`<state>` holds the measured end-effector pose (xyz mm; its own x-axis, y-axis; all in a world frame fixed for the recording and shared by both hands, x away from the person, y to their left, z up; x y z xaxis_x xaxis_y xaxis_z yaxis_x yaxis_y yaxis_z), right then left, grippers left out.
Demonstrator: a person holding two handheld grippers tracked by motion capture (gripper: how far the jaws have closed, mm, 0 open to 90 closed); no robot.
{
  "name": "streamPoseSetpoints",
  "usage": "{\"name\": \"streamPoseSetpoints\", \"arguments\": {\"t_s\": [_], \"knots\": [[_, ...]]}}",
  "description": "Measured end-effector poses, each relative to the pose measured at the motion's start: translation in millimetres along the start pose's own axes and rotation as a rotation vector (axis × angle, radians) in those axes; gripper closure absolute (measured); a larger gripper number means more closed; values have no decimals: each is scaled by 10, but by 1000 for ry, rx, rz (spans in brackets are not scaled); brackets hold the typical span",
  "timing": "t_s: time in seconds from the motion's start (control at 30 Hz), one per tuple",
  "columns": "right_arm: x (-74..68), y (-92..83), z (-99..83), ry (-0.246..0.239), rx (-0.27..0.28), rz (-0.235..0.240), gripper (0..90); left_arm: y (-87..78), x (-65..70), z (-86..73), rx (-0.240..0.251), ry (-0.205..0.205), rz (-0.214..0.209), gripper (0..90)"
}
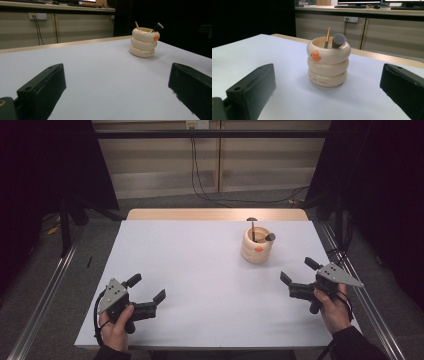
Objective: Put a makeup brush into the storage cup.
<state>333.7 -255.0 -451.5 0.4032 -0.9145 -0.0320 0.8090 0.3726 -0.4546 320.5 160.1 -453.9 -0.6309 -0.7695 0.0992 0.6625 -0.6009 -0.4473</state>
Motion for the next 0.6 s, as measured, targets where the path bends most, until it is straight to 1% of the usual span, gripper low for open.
{"name": "streamPoseSetpoints", "arguments": {"t_s": [0.03,0.1,0.13,0.2,0.23,0.27,0.3,0.37,0.4,0.5,0.6], "knots": [[-1,-17,-8,0,1,2,0,-2,10,3,3,4,-5,9],[1,-59,-29,-11,7,3,1,-7,17,5,5,8,-2,6],[1,-75,-59,-16,-4,3,3,-9,16,10,10,7,3,6],[19,-111,-71,0,5,-5,8,-4,27,1,5,3,-7,6],[17,-140,-91,-5,-4,-1,8,-7,30,-3,3,6,-4,6],[22,-159,-96,-17,7,-8,8,-7,34,-1,4,11,-6,6],[16,-176,-110,-5,6,-7,8,-10,35,-4,0,11,1,6],[8,-211,-145,-17,3,-4,7,-8,41,-4,-3,28,5,6],[14,-228,-165,-17,1,-11,6,-4,45,-9,-5,28,4,6],[8,-264,-227,-8,-11,-5,16,-11,41,-5,0,30,5,7],[4,-292,-251,-10,-13,-7,26,-15,24,-12,-1,16,8,6]]}}
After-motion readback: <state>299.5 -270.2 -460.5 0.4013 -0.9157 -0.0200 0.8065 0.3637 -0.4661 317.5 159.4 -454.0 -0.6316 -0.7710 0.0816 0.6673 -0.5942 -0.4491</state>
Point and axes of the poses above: each handheld gripper's, and its own axes: y roughly forward along the jaws, z roughly out of its top, x roughly to its right, the point moved 10 cm from there along y, roughly forward along the jaws, and after that the axes turned 15 degrees about -x, right-handed, at the moved point
